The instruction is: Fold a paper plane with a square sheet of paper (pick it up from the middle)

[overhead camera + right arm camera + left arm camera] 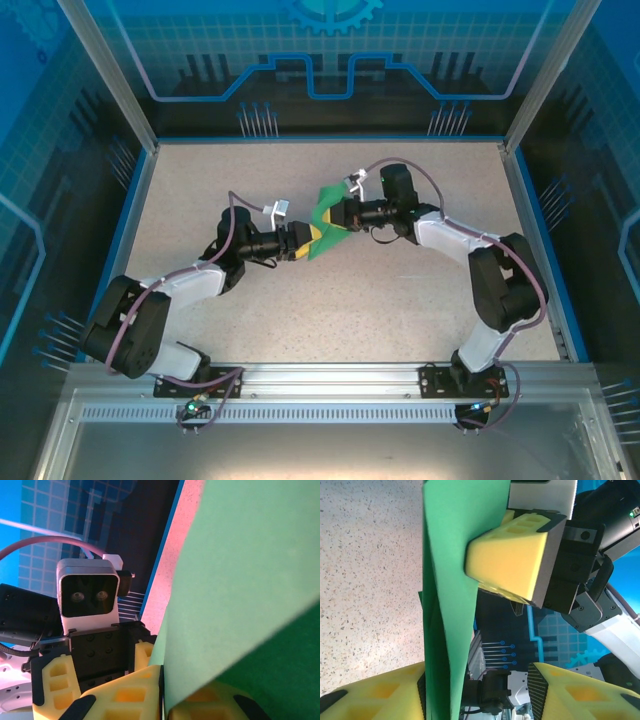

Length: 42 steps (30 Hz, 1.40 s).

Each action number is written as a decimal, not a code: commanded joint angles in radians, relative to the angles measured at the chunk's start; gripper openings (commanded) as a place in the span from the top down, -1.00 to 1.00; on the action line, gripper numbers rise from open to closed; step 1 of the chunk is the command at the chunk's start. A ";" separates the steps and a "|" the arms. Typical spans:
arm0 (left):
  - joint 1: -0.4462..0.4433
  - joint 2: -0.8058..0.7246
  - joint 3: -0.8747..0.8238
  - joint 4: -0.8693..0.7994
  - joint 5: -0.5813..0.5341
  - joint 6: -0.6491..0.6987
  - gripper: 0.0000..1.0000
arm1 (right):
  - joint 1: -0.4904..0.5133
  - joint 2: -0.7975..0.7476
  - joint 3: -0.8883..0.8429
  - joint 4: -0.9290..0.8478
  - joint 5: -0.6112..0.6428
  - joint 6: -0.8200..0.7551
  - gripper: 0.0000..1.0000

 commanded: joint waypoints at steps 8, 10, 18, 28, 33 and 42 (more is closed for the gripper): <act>-0.008 0.004 0.033 -0.067 -0.020 0.062 0.28 | 0.009 0.017 0.027 -0.044 -0.008 -0.034 0.76; -0.008 0.002 0.032 -0.076 -0.029 0.069 0.35 | 0.010 0.014 0.029 -0.051 -0.007 -0.036 0.76; -0.008 -0.014 0.027 -0.136 -0.075 0.111 0.72 | 0.007 -0.006 0.028 -0.079 -0.003 -0.053 0.61; -0.009 -0.145 0.111 -0.694 -0.425 0.441 0.83 | -0.060 -0.186 -0.071 -0.251 0.257 -0.131 -0.33; -0.058 -0.192 0.227 -1.033 -0.815 0.613 0.83 | -0.059 -0.267 -0.133 -0.349 0.483 -0.158 -0.40; -0.244 0.066 0.462 -1.373 -1.448 0.624 0.82 | -0.060 -0.334 -0.189 -0.409 0.662 -0.146 -0.43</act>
